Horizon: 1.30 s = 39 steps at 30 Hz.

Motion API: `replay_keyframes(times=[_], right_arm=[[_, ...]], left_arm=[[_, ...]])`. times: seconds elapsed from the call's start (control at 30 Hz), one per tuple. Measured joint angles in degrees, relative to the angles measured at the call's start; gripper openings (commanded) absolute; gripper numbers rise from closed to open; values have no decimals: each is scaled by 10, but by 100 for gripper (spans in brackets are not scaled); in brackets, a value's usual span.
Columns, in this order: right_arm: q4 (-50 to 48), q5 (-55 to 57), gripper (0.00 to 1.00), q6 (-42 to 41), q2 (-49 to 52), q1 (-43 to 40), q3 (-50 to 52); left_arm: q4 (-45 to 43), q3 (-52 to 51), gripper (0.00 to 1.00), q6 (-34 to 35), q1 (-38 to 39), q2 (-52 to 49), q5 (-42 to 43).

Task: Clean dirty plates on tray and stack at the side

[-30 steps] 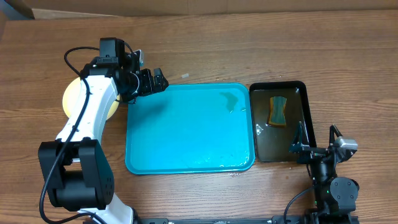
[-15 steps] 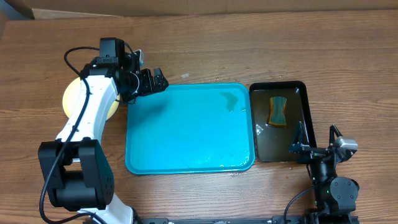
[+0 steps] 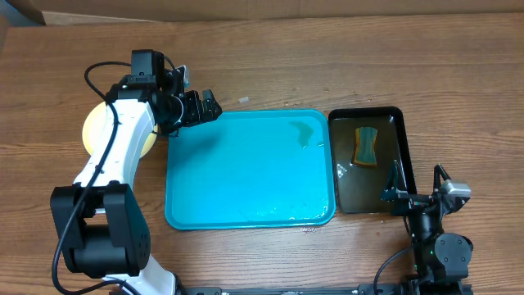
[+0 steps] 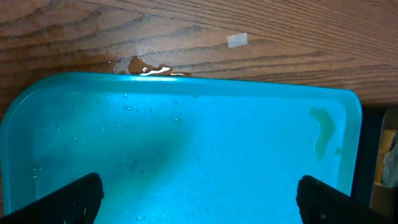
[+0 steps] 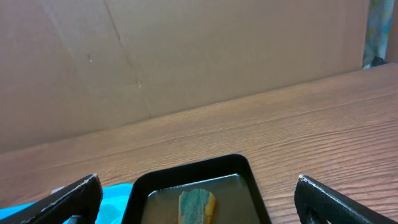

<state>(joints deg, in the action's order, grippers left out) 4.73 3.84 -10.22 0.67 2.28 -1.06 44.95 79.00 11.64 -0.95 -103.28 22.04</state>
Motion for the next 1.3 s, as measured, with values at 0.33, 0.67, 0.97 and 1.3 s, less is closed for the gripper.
replay_keyframes(times=[0.33, 0.67, 0.97, 1.3], right_arm=[[0, 0, 100, 0, 0, 0, 0], [0, 0, 100, 0, 0, 0, 0], [0, 0, 100, 0, 0, 0, 0], [-1, 0, 100, 0, 0, 0, 0]], left_arm=[[0, -10, 100, 0, 2, 178, -13], [9, -9, 100, 0, 5, 443, -134], [-7, -134, 100, 0, 5, 603, -176], [-396, -453, 100, 1, 6, 918, -179]])
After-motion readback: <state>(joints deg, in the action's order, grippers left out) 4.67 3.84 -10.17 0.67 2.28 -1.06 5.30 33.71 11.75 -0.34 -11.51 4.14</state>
